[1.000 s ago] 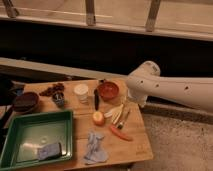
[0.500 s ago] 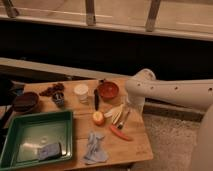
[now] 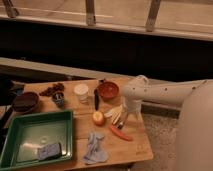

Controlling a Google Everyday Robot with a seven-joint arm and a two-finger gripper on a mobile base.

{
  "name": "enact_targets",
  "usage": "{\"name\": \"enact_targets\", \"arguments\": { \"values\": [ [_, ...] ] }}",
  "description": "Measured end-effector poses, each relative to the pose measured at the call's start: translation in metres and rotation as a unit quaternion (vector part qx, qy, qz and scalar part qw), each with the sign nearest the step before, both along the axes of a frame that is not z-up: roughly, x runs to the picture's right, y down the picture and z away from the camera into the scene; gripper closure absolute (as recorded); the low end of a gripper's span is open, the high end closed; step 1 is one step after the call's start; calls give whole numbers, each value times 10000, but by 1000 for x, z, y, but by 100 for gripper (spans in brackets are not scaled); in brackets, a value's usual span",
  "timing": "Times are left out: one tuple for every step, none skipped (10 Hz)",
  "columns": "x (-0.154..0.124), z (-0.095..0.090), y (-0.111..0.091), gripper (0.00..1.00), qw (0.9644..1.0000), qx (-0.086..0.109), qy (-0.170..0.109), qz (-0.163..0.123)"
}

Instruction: Place fork in red bowl

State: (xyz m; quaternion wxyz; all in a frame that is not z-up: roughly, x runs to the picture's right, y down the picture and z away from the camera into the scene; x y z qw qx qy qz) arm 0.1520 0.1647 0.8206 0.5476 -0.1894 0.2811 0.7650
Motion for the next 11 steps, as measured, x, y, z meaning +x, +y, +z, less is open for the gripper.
{"name": "enact_targets", "arguments": {
  "values": [
    [0, 3, 5, 35, 10000, -72, 19, 4],
    [-1, 7, 9, 35, 9999, -133, 19, 18],
    [-4, 11, 13, 35, 9998, -200, 11, 36],
    [-5, 15, 16, 35, 9997, -249, 13, 54],
    [-5, 19, 19, 35, 9996, -281, 16, 75],
    [-4, 22, 20, 35, 9995, -291, 17, 83],
    [-3, 27, 18, 35, 9996, -270, 11, 80],
    [-2, 31, 16, 35, 9997, -237, 7, 54],
    [0, 35, 14, 36, 9998, -218, 3, 27],
    [-1, 40, 14, 46, 9998, -205, -35, -39],
    [-1, 41, 15, 50, 9998, -207, -49, -57]
  ]
}}
